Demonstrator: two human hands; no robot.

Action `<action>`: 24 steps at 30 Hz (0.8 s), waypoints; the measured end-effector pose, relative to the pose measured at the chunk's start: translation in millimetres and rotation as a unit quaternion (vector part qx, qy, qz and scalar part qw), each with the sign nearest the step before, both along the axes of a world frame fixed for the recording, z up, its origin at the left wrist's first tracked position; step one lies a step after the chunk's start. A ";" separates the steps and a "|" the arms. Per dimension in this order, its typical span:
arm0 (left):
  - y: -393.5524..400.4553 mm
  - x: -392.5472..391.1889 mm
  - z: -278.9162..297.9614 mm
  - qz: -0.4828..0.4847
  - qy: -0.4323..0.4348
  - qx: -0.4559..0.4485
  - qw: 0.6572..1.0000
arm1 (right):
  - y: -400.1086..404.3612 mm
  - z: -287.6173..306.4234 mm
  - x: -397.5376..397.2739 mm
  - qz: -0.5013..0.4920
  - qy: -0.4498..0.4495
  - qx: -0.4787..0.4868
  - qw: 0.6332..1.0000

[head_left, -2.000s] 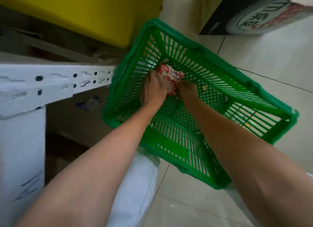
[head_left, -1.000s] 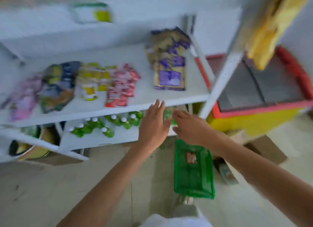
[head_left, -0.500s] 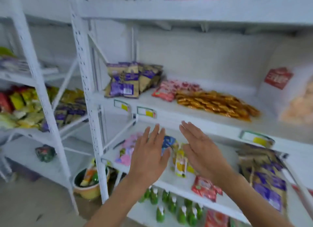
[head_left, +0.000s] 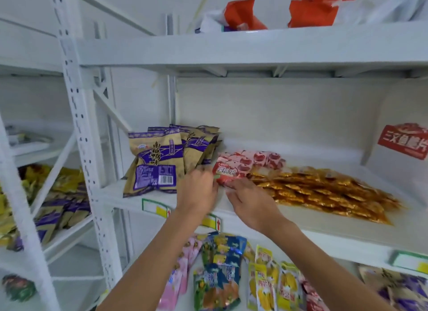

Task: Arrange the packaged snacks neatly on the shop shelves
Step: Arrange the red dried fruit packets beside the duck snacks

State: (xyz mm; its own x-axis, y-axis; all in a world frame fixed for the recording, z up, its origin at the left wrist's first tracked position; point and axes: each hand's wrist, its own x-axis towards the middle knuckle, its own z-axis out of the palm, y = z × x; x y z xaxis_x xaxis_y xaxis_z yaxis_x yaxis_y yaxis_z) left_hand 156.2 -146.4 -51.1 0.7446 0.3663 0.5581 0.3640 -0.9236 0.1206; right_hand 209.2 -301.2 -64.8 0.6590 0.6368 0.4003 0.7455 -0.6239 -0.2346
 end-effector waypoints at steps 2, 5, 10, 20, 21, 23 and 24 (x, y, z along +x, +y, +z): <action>19.7 31.1 7.9 -0.028 0.016 -0.052 0.998 | 11.5 5.6 10.5 -0.035 -0.018 0.008 0.999; 35.1 63.5 11.7 -0.129 0.055 -0.138 0.981 | 21.1 20.5 24.9 -0.101 -0.032 -0.015 0.994; 53.0 76.7 -12.5 -0.191 -0.009 -0.179 0.965 | 45.9 28.5 37.5 -0.200 -0.085 0.002 0.976; 72.6 50.4 -13.6 -0.272 -0.049 -0.357 0.892 | 51.4 17.3 38.8 -0.171 0.006 0.210 0.963; 72.7 51.3 -13.5 -0.280 -0.052 -0.359 0.889 | 49.7 18.1 39.8 -0.171 0.029 0.244 0.954; 72.4 53.3 -14.9 -0.283 -0.061 -0.372 0.882 | 47.5 18.6 41.7 -0.157 0.046 0.282 0.945; 72.4 54.3 -16.5 -0.278 -0.066 -0.378 0.880 | 47.0 18.0 41.3 -0.148 0.039 0.287 0.946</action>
State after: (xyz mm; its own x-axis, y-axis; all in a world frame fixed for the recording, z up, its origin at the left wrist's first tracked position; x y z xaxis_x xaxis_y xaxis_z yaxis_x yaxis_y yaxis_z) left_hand 210.6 -74.0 -67.6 0.8732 0.2697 0.4059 -0.1823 -0.5917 0.7853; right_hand 250.5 -254.2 -46.8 0.8162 0.1119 0.5668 0.5242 -0.5560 -0.6451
